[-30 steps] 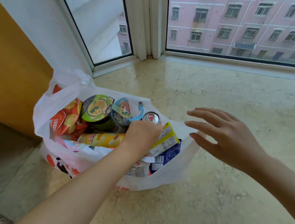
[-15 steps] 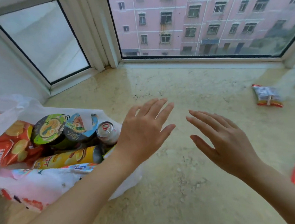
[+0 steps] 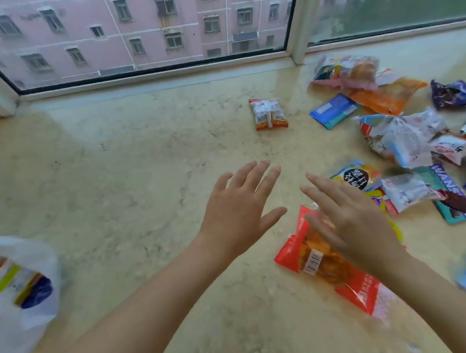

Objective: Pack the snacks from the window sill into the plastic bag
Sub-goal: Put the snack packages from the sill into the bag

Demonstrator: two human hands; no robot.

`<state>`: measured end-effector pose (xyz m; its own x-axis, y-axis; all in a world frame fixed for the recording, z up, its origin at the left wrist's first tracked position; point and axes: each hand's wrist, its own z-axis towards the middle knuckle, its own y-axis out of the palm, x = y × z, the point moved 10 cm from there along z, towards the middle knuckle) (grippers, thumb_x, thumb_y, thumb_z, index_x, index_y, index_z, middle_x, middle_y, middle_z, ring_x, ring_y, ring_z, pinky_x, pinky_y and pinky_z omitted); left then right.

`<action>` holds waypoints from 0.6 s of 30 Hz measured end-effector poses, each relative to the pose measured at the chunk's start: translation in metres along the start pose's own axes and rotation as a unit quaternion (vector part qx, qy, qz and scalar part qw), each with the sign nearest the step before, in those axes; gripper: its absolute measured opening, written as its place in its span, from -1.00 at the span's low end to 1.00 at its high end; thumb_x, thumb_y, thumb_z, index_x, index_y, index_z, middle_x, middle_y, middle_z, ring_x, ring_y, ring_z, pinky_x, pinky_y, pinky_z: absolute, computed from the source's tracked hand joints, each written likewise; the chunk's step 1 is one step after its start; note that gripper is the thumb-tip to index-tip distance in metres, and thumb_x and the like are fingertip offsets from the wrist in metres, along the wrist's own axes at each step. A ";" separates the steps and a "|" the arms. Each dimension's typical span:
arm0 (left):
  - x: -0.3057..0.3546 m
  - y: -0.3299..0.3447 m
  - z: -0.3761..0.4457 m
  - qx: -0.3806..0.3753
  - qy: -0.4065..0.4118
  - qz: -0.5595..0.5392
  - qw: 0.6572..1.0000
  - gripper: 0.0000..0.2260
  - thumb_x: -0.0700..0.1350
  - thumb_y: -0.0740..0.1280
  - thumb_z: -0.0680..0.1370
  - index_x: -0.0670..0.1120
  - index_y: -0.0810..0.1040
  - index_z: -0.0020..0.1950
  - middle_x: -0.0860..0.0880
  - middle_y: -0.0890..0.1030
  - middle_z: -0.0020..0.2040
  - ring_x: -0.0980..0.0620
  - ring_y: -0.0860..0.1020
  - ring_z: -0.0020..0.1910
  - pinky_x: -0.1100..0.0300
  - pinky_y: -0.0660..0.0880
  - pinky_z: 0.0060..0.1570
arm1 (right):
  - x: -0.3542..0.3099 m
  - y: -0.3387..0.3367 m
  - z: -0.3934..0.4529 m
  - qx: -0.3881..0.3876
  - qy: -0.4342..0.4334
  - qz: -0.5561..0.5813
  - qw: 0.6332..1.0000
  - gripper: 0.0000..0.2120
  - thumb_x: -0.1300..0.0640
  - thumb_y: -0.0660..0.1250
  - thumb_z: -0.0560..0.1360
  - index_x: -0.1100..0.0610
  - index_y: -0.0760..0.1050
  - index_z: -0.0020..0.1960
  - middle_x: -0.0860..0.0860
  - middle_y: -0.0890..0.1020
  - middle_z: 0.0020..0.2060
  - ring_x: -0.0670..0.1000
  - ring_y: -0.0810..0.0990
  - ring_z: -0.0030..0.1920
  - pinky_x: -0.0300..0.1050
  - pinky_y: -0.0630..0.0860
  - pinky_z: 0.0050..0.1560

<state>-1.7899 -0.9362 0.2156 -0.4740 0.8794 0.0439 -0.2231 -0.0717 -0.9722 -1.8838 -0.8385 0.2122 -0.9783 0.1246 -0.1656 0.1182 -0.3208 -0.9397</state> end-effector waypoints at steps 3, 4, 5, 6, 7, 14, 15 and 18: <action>0.048 0.034 0.025 -0.023 0.034 -0.014 0.999 -0.37 0.31 0.08 0.48 -0.01 0.42 0.42 0.00 0.47 0.39 0.00 0.45 0.34 0.03 0.45 0.16 | 0.051 0.007 -0.026 -0.020 0.031 -0.001 0.999 -0.56 -0.08 0.17 0.57 0.15 0.48 0.33 0.09 0.46 0.36 0.13 0.50 0.28 0.13 0.43 0.24; 0.063 0.045 0.034 -0.026 0.047 -0.015 0.998 -0.36 0.33 0.08 0.47 -0.01 0.44 0.41 0.00 0.49 0.37 0.00 0.47 0.33 0.05 0.46 0.15 | 0.067 0.009 -0.034 -0.027 0.038 0.000 0.999 -0.55 -0.08 0.16 0.57 0.14 0.47 0.34 0.08 0.45 0.37 0.13 0.49 0.29 0.14 0.42 0.24; 0.077 0.055 0.041 -0.030 0.061 -0.016 0.998 -0.35 0.34 0.07 0.45 0.00 0.45 0.39 0.00 0.51 0.35 0.00 0.48 0.31 0.05 0.46 0.14 | 0.082 0.011 -0.041 -0.036 0.044 -0.001 0.998 -0.55 -0.08 0.15 0.57 0.13 0.46 0.35 0.08 0.44 0.38 0.12 0.48 0.30 0.13 0.42 0.25; 0.091 0.065 0.048 -0.035 0.075 -0.020 0.996 -0.33 0.36 0.06 0.43 0.00 0.46 0.38 0.00 0.52 0.34 0.00 0.50 0.30 0.05 0.47 0.13 | 0.097 0.012 -0.047 -0.043 0.048 -0.005 0.998 -0.55 -0.08 0.16 0.57 0.13 0.46 0.36 0.08 0.44 0.38 0.12 0.48 0.29 0.11 0.41 0.25; 0.105 0.075 0.054 -0.044 0.087 -0.029 0.995 -0.30 0.38 0.04 0.41 0.00 0.47 0.38 0.00 0.53 0.33 -0.01 0.50 0.29 0.04 0.47 0.13 | 0.110 0.013 -0.054 -0.050 0.051 -0.011 0.997 -0.55 -0.08 0.16 0.56 0.13 0.46 0.35 0.08 0.44 0.38 0.12 0.47 0.28 0.08 0.40 0.26; 0.152 0.126 0.069 -0.100 0.153 -0.104 0.978 -0.34 0.43 0.09 0.36 0.04 0.57 0.23 -0.01 0.53 0.32 -0.07 0.54 0.23 0.02 0.49 0.04 | 0.165 0.042 -0.091 -0.111 0.062 0.019 0.992 -0.53 -0.08 0.15 0.55 0.14 0.45 0.36 0.12 0.41 0.40 0.15 0.47 0.30 0.12 0.41 0.27; 0.153 0.128 0.069 -0.108 0.152 -0.116 0.976 -0.39 0.42 0.11 0.36 0.06 0.61 0.15 0.00 0.53 0.31 -0.07 0.54 0.22 0.02 0.48 0.03 | 0.167 0.047 -0.093 -0.114 0.064 0.027 0.991 -0.53 -0.08 0.15 0.56 0.14 0.44 0.37 0.13 0.40 0.40 0.15 0.46 0.31 0.14 0.41 0.27; 0.160 0.126 0.068 -0.114 0.180 -0.124 0.969 -0.48 0.38 0.12 0.40 0.05 0.65 -0.01 0.02 0.59 0.16 -0.05 0.56 0.11 0.08 0.47 -0.05 | 0.170 0.055 -0.096 -0.113 0.082 0.047 0.989 -0.53 -0.08 0.12 0.56 0.14 0.45 0.36 0.15 0.43 0.38 0.17 0.47 0.30 0.14 0.44 0.24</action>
<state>-1.9519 -0.8364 0.1154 -0.0918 0.9664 0.2402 -0.0784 0.2335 -0.9692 -2.0271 -0.7444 0.1040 -0.9230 0.2605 -0.2833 0.2594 -0.1228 -0.9579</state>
